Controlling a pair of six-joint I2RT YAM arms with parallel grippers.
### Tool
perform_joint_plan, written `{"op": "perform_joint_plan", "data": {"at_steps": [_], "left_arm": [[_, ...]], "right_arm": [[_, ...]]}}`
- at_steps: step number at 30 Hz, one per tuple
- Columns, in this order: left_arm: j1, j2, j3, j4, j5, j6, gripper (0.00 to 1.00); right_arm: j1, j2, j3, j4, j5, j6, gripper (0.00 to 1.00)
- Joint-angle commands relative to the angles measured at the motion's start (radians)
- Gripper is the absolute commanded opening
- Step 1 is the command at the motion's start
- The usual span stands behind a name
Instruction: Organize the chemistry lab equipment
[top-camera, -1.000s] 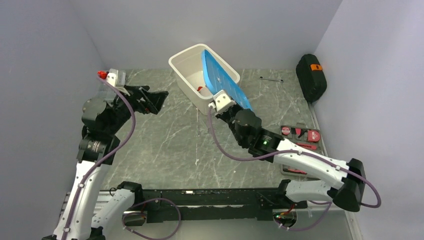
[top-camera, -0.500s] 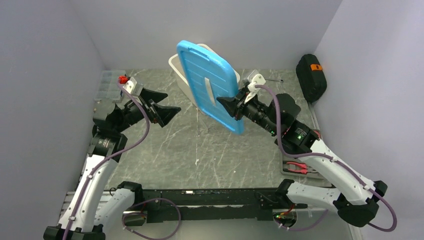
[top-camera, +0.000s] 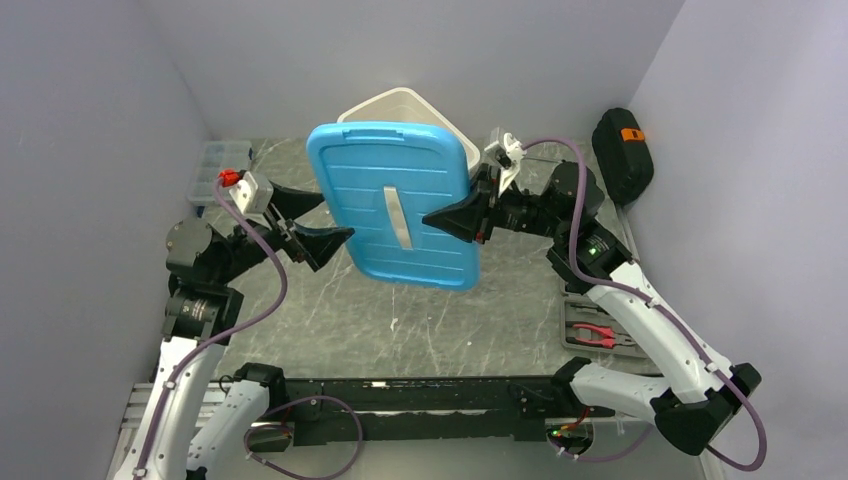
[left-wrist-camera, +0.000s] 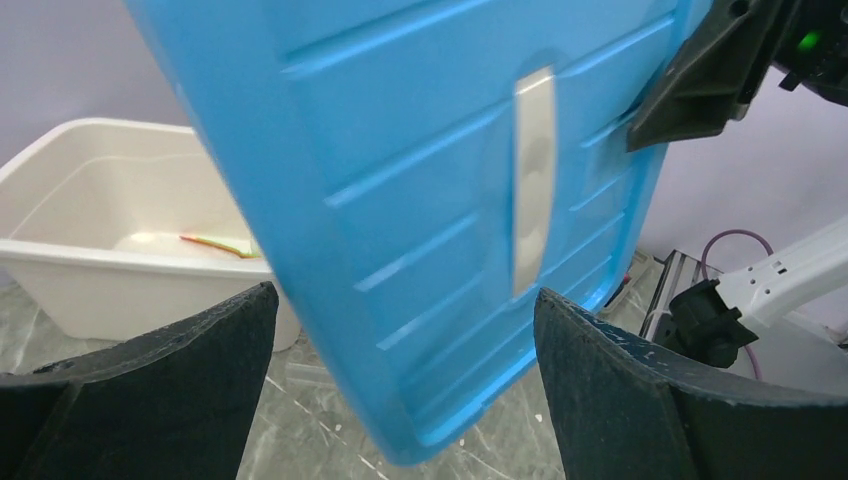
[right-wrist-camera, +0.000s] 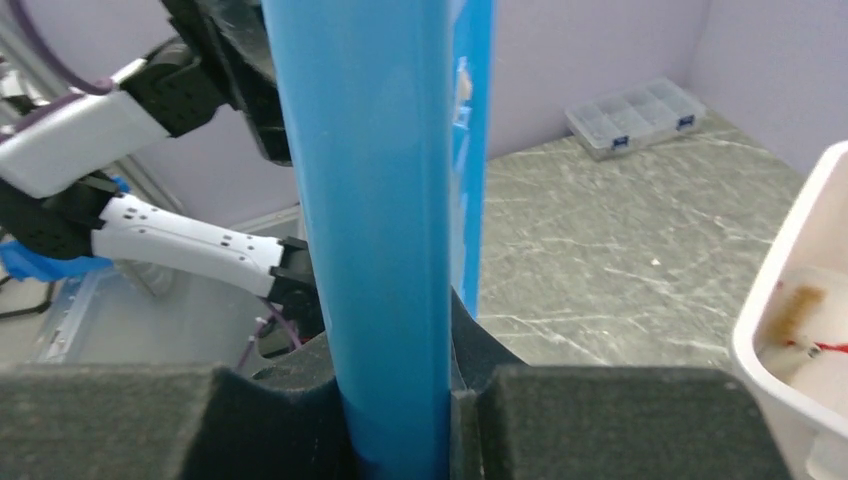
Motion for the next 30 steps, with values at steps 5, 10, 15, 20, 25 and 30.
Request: {"op": "perform_joint_plan", "data": {"at_steps": [5,10,15,20,25,30], "left_arm": [[0.007,-0.015,0.030,-0.067,-0.021,0.012,0.99],[0.008,-0.019,0.024,-0.009,0.065,-0.023,0.99],[0.007,0.003,-0.006,0.136,0.253,-0.181,0.87],[0.007,-0.006,-0.052,0.219,0.315,-0.261,0.68],[0.007,-0.003,-0.068,0.247,0.324,-0.274,0.28],[0.007,-0.006,-0.081,0.249,0.333,-0.259,0.00]], "right_arm": [[-0.027,-0.009,0.044,0.172,-0.229,0.092,0.00],[-0.028,-0.003,0.062,0.128,-0.240,0.060,0.00],[-0.029,0.009,0.065,0.160,-0.301,0.080,0.00],[-0.029,0.016,0.070,0.135,-0.308,0.060,0.00],[-0.030,0.025,0.070,0.082,-0.240,0.013,0.00],[-0.032,0.039,0.058,0.013,-0.139,-0.031,0.19]]}}
